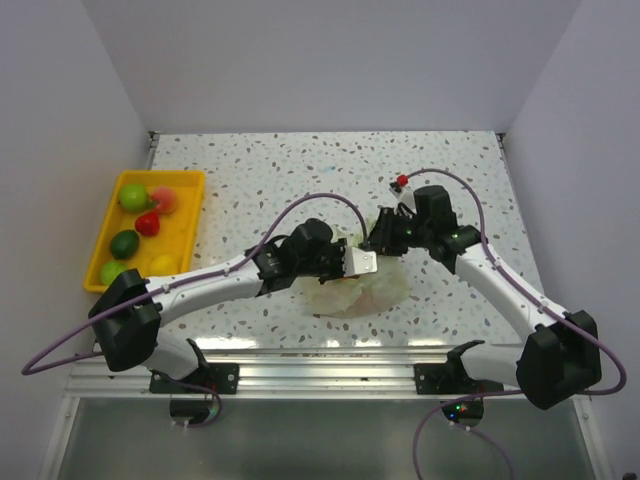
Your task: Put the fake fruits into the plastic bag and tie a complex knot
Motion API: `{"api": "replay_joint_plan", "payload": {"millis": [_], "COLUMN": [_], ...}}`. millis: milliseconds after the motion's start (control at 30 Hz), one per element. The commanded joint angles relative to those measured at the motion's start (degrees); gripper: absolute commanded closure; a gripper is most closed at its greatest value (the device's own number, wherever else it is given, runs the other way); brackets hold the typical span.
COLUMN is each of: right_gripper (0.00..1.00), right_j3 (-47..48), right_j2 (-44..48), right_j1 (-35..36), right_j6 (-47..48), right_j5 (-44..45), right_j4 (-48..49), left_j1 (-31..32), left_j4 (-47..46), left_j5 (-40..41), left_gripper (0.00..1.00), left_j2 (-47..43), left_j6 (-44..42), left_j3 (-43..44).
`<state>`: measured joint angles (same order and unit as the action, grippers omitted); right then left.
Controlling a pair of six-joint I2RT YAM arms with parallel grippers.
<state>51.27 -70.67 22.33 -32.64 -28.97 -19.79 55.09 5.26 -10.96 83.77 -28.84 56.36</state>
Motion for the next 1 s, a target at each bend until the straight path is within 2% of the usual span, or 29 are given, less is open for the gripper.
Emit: {"api": "replay_joint_plan", "payload": {"millis": [0, 67, 100, 200, 267, 300, 567, 733, 833, 867, 933, 967], "right_gripper": [0.68, 0.48, 0.34, 0.21, 0.20, 0.19, 0.17, 0.19, 0.28, 0.39, 0.50, 0.68], "right_j3": [4.8, 6.0, 6.1, 5.4, 5.9, 6.3, 9.7, 11.9, 13.8, 14.3, 15.3, 15.2], "right_j2": [2.1, 2.6, 2.8, 3.0, 1.1, 0.4, -6.5, -10.2, -12.8, -13.4, -14.7, -15.2], "right_j1": [-1.1, -1.2, -1.2, -1.2, -1.2, -1.1, -1.1, -0.2, 1.3, 1.9, 4.0, 4.6], "right_j6": [11.5, 17.9, 22.3, 29.9, 37.9, 42.4, 53.4, 58.8, 61.7, 62.5, 65.2, 65.8], "right_j5": [-3.1, -3.0, -2.7, -2.1, -4.1, -5.9, -16.2, -20.3, -21.7, -21.8, -22.4, -22.2], "right_j4": [1.4, -1.5, -2.0, -2.9, -4.8, -5.3, -3.9, -4.7, -7.4, -9.7, -12.4, -13.5], "left_j1": [-2.3, -3.0, -3.6, -4.5, -4.8, -5.6, -9.9, -11.5, -11.8, -11.9, -12.5, -13.2], "left_j4": [7.9, 8.0, 8.4, 8.8, 8.5, 9.3, 11.0, 14.0, 14.6, 14.7, 15.0, 14.7], "left_j5": [2.3, 1.0, -1.3, -4.6, -7.6, -11.6, -23.1, -28.4, -29.9, -30.2, -31.3, -31.6], "left_gripper": [1.00, 1.00, 1.00, 1.00, 1.00, 1.00, 1.00, 1.00, 1.00, 1.00, 1.00, 1.00], "left_j2": [0.9, 0.5, 0.0, -1.5, -2.0, -2.5, -3.4, -2.6, -1.7, -1.3, -1.2, -1.0], "left_j6": [-2.3, -2.4, -3.1, -4.0, -3.6, -3.8, -2.4, -4.0, -3.9, -3.4, -3.2, -2.5], "left_j3": [0.2, 0.2, 0.2, 0.3, 0.5, 0.7, 2.1, 4.5, 5.2, 5.3, 5.7, 5.7]}}
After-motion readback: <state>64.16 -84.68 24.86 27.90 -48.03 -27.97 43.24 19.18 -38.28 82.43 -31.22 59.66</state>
